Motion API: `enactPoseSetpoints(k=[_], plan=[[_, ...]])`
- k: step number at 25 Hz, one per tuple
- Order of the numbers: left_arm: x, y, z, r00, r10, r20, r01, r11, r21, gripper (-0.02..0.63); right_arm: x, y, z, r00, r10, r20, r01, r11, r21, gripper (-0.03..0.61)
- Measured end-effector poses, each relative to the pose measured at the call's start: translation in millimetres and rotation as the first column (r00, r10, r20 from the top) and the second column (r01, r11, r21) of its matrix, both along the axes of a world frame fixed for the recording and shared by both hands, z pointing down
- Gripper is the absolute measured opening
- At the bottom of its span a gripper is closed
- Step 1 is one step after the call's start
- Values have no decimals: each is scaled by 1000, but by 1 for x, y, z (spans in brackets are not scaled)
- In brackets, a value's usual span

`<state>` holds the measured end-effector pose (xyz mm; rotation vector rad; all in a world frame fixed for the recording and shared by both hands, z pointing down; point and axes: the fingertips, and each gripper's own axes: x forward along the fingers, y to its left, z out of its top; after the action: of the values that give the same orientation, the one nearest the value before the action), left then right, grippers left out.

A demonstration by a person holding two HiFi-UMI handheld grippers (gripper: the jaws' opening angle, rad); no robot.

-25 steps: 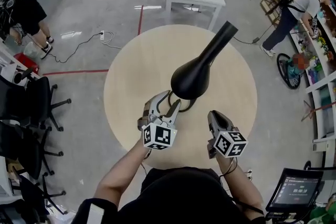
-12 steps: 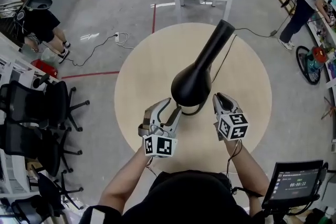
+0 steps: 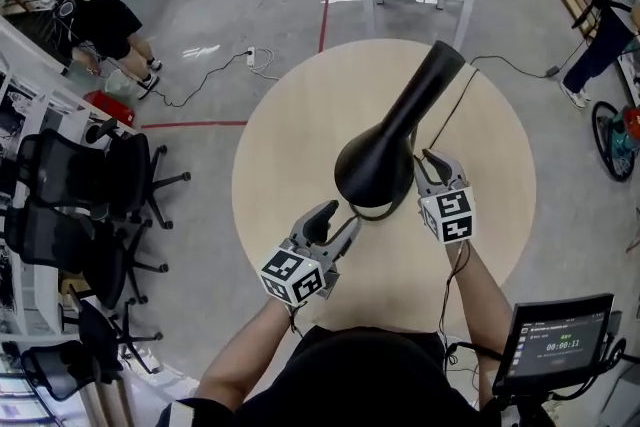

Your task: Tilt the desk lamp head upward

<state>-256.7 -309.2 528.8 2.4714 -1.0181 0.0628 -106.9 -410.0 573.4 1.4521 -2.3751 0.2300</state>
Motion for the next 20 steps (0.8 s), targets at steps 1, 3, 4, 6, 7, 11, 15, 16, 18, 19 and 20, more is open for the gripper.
enactPoseSetpoints(k=[1,3,4,6,7,11,15,16,18,19,20], plan=[[2,1,0,999,5,-53,-7,999,-37,218,-2,-2,1,1000,-12,2,12,1000,3,72],[3,2,-4,988,5,-154,-20,995,-99,218,-8,-6,-2,1000,-29,5,29,1000,13,77],[3,3,-7,980,-1,-199,-24,992,-123,218,-10,-7,-4,999,-33,4,33,999,19,77],[2,2,-13,961,-26,-274,-18,987,-159,218,-14,-8,-6,999,-37,1,37,999,25,77],[1,0,-16,951,-42,-305,-11,985,-173,218,-16,-9,-7,999,-38,0,38,999,27,77],[-1,-8,-18,929,-88,-358,12,978,-207,216,-21,-13,-9,999,-41,3,41,998,44,75],[-1,-11,-19,938,-98,-332,29,978,-207,216,-25,-15,-10,999,-55,0,55,998,44,52],[-1,-11,-19,943,-91,-320,26,979,-202,215,-26,-16,-10,998,-62,-9,62,997,43,51],[-1,-10,-19,950,-76,-302,17,981,-192,215,-25,-16,-8,997,-76,-19,77,996,41,49],[-2,-10,-19,952,-72,-297,15,982,-188,215,-25,-17,-7,997,-80,-20,81,996,40,49],[-2,-10,-19,954,-69,-293,15,983,-184,215,-25,-17,-6,997,-81,-20,82,996,40,49]])
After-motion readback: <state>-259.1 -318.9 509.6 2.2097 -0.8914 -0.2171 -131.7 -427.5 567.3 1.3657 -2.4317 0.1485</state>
